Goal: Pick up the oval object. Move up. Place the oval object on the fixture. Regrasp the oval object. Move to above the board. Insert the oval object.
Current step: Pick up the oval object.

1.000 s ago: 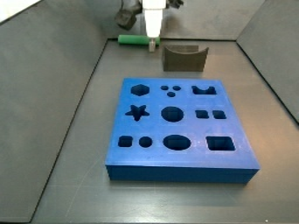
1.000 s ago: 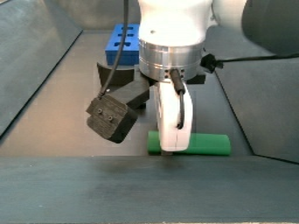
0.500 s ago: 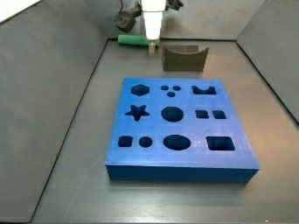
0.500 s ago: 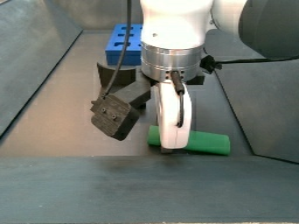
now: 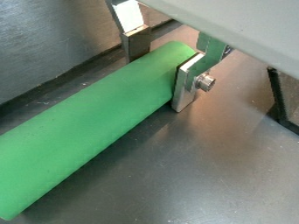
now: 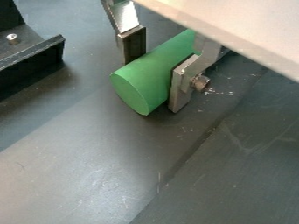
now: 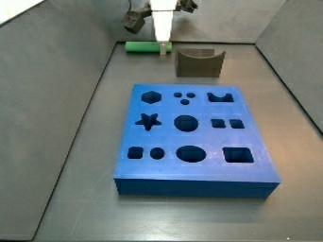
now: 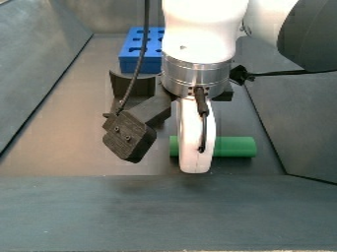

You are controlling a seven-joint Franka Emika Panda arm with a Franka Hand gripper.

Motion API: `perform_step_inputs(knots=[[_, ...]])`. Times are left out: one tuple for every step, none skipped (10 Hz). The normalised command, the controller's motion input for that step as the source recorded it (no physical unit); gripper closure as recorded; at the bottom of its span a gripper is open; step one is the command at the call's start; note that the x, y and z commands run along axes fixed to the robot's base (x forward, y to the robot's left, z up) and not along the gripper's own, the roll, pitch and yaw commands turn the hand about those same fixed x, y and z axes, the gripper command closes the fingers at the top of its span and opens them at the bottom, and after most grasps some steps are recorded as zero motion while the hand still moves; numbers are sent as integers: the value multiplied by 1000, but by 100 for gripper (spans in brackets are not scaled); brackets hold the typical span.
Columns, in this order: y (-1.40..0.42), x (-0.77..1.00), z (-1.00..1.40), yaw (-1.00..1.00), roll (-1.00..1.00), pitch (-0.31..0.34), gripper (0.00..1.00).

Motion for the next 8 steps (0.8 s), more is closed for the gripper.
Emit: perform_step_inputs(knots=[[0, 0, 0, 0, 0, 0, 100], [0, 0, 0, 0, 0, 0, 100], [0, 0, 0, 0, 0, 0, 100], [0, 0, 0, 0, 0, 0, 100], [0, 0, 0, 0, 0, 0, 100], [0, 0, 0, 0, 0, 0, 100], [0, 0, 0, 0, 0, 0, 100], [0, 0, 0, 0, 0, 0, 100]])
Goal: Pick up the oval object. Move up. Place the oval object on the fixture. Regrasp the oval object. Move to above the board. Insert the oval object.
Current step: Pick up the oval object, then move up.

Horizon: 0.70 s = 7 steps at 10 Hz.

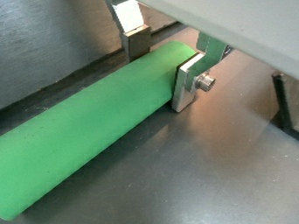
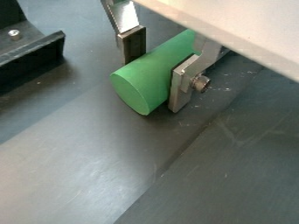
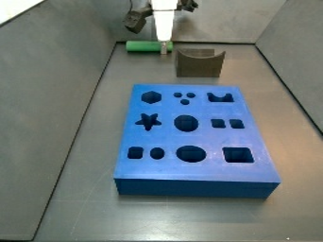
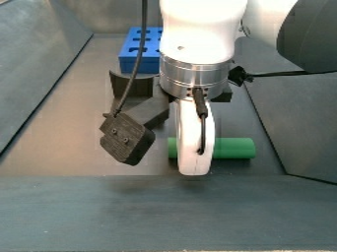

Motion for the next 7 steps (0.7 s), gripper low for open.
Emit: perform_step_inputs(knots=[[0, 0, 0, 0, 0, 0, 100], [0, 0, 0, 0, 0, 0, 100], [0, 0, 0, 0, 0, 0, 100], [0, 0, 0, 0, 0, 0, 100], [0, 0, 833, 0, 0, 0, 100], [53, 26, 800, -1, 11, 0, 100], [48, 16, 638, -11, 3, 46, 100]])
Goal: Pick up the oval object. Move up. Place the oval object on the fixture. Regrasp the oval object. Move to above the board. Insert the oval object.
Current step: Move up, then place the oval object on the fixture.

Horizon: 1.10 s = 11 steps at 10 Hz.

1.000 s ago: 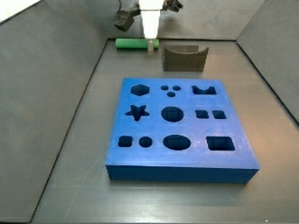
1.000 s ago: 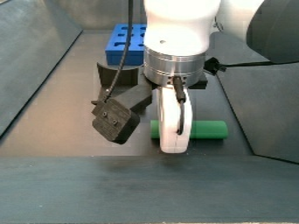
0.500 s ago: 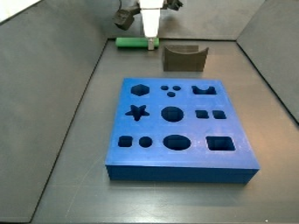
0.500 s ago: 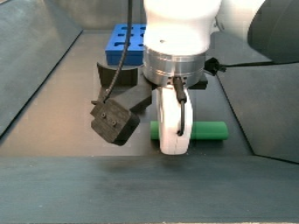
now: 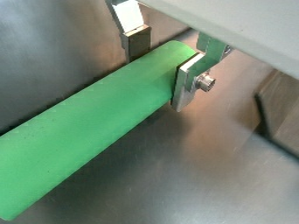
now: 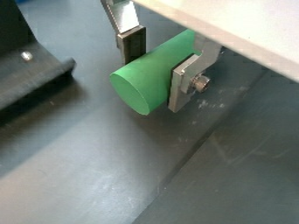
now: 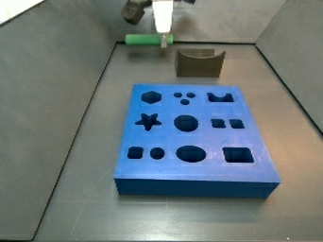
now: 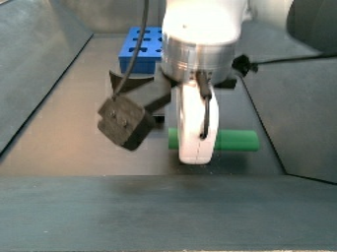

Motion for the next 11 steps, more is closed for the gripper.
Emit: perform_step_inputs(knots=[[30, 10, 493, -17, 5, 68, 100], [15, -9, 283, -20, 26, 74, 100], [10, -13, 177, -22, 38, 73, 100], [0, 0, 1000, 0, 0, 0, 100], [-5, -5, 1000, -2, -4, 13, 100], [-6, -21, 1000, -2, -2, 37, 100], [-4, -25, 1000, -5, 10, 45, 100], [-5, -30, 1000, -12, 29, 57, 100], [-4, -31, 1000, -16, 45, 67, 100], [-5, -33, 1000, -18, 63, 80, 100], [-7, -34, 1000, -16, 71, 84, 100]])
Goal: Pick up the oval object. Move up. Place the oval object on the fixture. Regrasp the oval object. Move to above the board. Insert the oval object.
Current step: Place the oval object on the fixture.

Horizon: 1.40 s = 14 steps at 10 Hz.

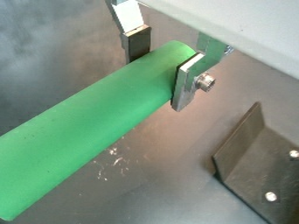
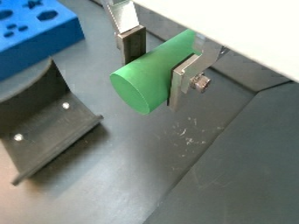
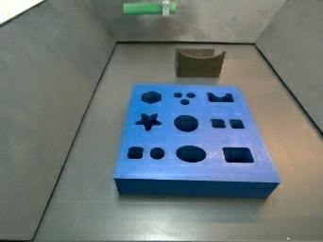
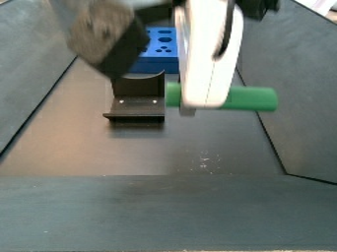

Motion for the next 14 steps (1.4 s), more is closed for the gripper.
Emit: perform_step_inputs(knots=[[-8, -29, 809, -8, 85, 93, 100], [-7, -23, 655, 2, 93, 100, 100], [-6, -14, 452, 11, 103, 112, 100], [-5, -11, 349, 15, 107, 122, 100], [-1000, 963, 119, 1000, 1, 80, 100], [-1000, 970, 76, 1000, 0, 82, 100], [-971, 1000, 62, 1000, 3, 89, 100], [-859, 1000, 61, 1000, 7, 97, 100], [-758, 1000, 48, 1000, 10, 105, 100], [-632, 1000, 40, 1000, 13, 113, 100], [-441, 1000, 27, 1000, 17, 125, 100], [-325, 1000, 17, 1000, 18, 135, 100], [-232, 962, 11, 1000, 21, 147, 100], [-129, 838, 12, 1000, 25, 166, 100]])
